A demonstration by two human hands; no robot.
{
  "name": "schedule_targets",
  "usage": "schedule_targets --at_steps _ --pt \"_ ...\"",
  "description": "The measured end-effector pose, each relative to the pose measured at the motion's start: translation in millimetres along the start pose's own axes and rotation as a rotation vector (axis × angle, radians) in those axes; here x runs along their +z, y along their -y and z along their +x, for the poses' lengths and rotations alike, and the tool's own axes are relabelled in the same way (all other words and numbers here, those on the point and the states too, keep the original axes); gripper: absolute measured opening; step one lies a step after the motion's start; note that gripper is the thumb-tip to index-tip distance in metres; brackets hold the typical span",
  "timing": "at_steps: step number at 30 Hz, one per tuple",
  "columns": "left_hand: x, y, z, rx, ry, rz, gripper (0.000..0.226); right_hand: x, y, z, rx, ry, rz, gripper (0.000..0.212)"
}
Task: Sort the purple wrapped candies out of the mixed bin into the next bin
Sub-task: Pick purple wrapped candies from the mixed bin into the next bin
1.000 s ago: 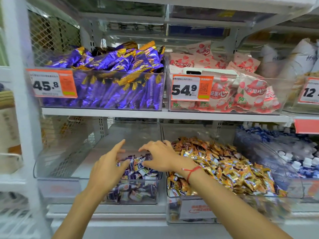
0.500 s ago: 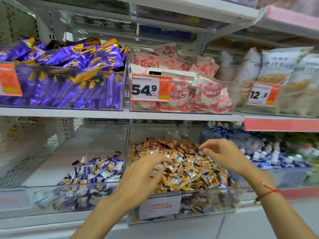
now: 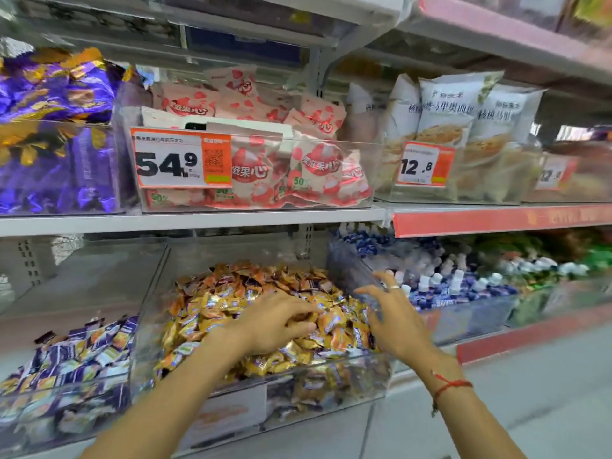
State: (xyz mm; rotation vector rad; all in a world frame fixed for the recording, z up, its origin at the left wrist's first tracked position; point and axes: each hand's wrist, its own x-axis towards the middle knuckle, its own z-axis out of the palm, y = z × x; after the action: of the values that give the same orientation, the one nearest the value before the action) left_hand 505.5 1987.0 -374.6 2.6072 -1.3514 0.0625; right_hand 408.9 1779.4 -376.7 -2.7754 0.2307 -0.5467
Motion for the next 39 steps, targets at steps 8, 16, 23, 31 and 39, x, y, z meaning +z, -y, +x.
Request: schedule_targets --at_steps 8,16,23,31,39 --pt "-13.1 43.4 -38.5 -0.310 -0.150 0.155 0.049 -25.9 0.9 -4.2 -0.051 0.018 -0.014 0.031" --pt "-6.0 -38.3 1.3 0.131 0.130 -0.190 0.035 -42.3 4.5 -9.8 -0.011 0.082 0.040 0.023" --pt "-4.4 -31.3 6.9 0.008 -0.077 0.058 0.029 -52.7 21.6 -18.6 -0.035 0.157 -0.186 0.023" --pt "-18.1 -9.0 -53.2 -0.215 -0.495 -0.345 0.027 -42.8 44.0 -0.6 0.004 0.248 -0.290 0.025" --pt "-23.4 1.6 -90.2 -0.329 -0.541 -0.185 0.029 -18.3 40.1 16.5 0.034 0.495 -0.048 0.027"
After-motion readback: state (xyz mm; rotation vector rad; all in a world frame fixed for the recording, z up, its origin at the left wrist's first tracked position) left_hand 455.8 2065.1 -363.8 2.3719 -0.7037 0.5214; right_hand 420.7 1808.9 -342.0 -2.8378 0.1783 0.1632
